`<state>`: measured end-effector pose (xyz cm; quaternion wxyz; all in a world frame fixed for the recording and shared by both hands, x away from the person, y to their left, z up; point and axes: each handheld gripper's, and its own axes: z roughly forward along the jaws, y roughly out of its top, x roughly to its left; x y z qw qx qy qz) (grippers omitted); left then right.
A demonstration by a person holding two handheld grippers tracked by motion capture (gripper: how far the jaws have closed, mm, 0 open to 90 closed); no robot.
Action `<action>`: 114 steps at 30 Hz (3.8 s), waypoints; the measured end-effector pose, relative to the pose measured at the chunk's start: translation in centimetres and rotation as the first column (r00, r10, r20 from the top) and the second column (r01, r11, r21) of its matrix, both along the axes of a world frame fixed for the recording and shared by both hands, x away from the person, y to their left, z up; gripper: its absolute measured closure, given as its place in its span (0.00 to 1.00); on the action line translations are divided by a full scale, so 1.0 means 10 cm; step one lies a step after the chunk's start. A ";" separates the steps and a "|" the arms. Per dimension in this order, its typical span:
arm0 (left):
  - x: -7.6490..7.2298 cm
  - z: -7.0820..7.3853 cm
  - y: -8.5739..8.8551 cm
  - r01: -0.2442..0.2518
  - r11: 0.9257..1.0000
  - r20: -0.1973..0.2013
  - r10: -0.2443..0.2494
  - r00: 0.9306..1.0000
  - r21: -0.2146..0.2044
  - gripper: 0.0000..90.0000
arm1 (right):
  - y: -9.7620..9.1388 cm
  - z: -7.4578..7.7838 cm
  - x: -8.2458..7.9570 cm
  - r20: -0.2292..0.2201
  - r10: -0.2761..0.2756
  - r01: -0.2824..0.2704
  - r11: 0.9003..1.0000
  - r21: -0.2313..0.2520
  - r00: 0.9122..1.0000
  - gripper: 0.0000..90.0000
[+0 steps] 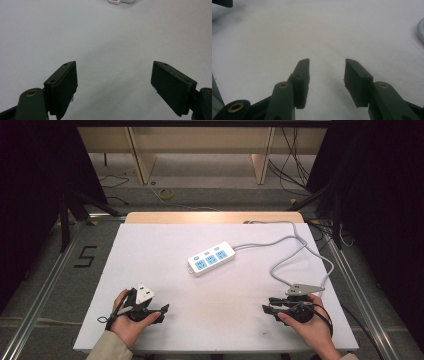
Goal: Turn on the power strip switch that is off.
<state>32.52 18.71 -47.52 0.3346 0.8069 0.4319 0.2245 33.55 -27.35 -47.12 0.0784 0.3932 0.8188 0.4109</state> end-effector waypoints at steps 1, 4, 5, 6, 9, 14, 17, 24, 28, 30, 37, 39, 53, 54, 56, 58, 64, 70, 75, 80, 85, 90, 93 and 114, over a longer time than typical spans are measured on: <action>0.00 0.00 0.00 0.000 1.000 0.001 0.000 1.000 0.001 0.23 | 0.00 0.00 0.00 0.001 0.002 -0.002 1.000 -0.001 1.000 0.64; -0.01 0.00 0.00 0.003 1.000 -0.001 -0.003 1.000 0.004 0.23 | 0.01 0.01 0.00 -0.004 0.009 -0.009 1.000 -0.003 1.000 0.69; -0.01 0.00 0.00 0.003 1.000 -0.001 -0.003 1.000 0.004 0.23 | 0.02 0.02 -0.01 -0.009 0.011 -0.011 1.000 -0.007 1.000 0.71; -0.01 0.00 0.00 0.003 1.000 0.000 -0.003 1.000 0.005 0.23 | 0.02 0.02 -0.01 -0.007 0.015 -0.015 1.000 -0.014 1.000 0.74; -0.01 0.00 0.01 -0.001 1.000 0.003 0.001 1.000 0.001 0.23 | 0.04 0.03 -0.02 -0.005 0.023 -0.023 0.999 -0.036 1.000 0.83; 0.00 0.00 0.01 -0.004 1.000 0.002 0.004 1.000 0.002 0.23 | 0.09 0.08 -0.02 0.007 0.064 -0.063 0.990 -0.124 0.998 1.00; 0.00 0.00 0.01 -0.004 1.000 0.004 0.004 1.000 0.004 0.23 | 0.11 0.09 -0.02 0.004 0.073 -0.072 0.987 -0.141 0.997 1.00; 0.00 0.00 0.01 -0.005 1.000 0.006 0.005 1.000 0.006 0.23 | 0.17 0.14 0.00 -0.006 0.079 -0.079 0.983 -0.166 0.997 1.00; 0.00 0.00 0.01 -0.006 1.000 0.005 0.006 1.000 0.007 0.23 | 0.20 0.16 0.03 -0.017 0.083 -0.084 0.980 -0.179 0.996 1.00; 0.00 -0.01 0.01 -0.007 1.000 0.006 0.007 1.000 0.004 0.23 | 0.23 0.17 0.05 -0.025 0.087 -0.090 0.977 -0.192 0.996 1.00; 0.01 0.00 0.01 -0.008 1.000 0.006 0.008 1.000 0.006 0.23 | 0.26 0.22 0.11 -0.043 0.080 -0.087 0.976 -0.199 0.996 1.00; 0.01 0.00 0.01 -0.009 1.000 0.007 0.009 1.000 0.003 0.23 | 0.27 0.23 0.12 -0.046 0.078 -0.085 0.977 -0.197 0.996 1.00; 0.01 0.00 0.02 -0.011 1.000 0.011 0.011 1.000 -0.004 0.24 | 0.54 0.31 0.34 -0.089 0.094 -0.111 0.970 -0.217 0.992 1.00; 0.01 0.00 0.02 -0.011 1.000 0.011 0.011 1.000 -0.004 0.24 | 0.55 0.31 0.36 -0.090 0.096 -0.114 0.969 -0.220 0.991 1.00; 0.01 0.00 0.01 -0.008 1.000 0.011 0.008 1.000 -0.003 0.24 | 0.58 0.33 0.39 -0.092 0.095 -0.114 0.968 -0.224 0.991 1.00; 0.01 -0.01 0.00 -0.005 1.000 0.012 0.005 1.000 -0.006 0.24 | 0.60 0.35 0.42 -0.090 0.092 -0.111 0.967 -0.229 0.992 1.00; 0.00 0.00 0.01 -0.002 1.000 0.016 0.002 1.000 0.002 0.24 | 0.67 0.37 0.48 -0.094 0.093 -0.113 0.966 -0.233 0.991 1.00; 0.00 0.00 -0.01 -0.005 1.000 0.017 0.005 1.000 0.001 0.24 | 0.81 0.39 0.57 -0.094 0.111 -0.131 0.960 -0.249 0.989 1.00; 0.00 0.00 0.00 -0.005 1.000 0.019 0.005 1.000 0.002 0.24 | 0.89 0.40 0.62 -0.094 0.115 -0.136 0.957 -0.257 0.989 1.00; 0.00 0.00 0.00 -0.005 1.000 0.021 0.005 1.000 0.002 0.24 | 0.92 0.42 0.65 -0.090 0.110 -0.129 0.958 -0.256 0.990 1.00; 0.00 0.00 0.01 -0.007 1.000 0.021 0.007 1.000 0.003 0.24 | 0.94 0.45 0.70 -0.087 0.106 -0.125 0.958 -0.259 0.991 1.00; 0.01 0.00 0.01 -0.006 1.000 0.021 0.006 1.000 0.006 0.24 | 0.96 0.47 0.75 -0.088 0.108 -0.128 0.957 -0.261 0.990 1.00; 0.01 0.00 0.01 -0.007 1.000 0.022 0.007 1.000 0.004 0.24 | 1.01 0.48 0.79 -0.091 0.110 -0.130 0.956 -0.263 0.990 1.00; 0.01 0.01 0.02 -0.013 1.000 0.024 0.013 1.000 -0.001 0.24 | 1.31 0.53 0.97 -0.101 0.140 -0.162 0.949 -0.271 0.985 1.00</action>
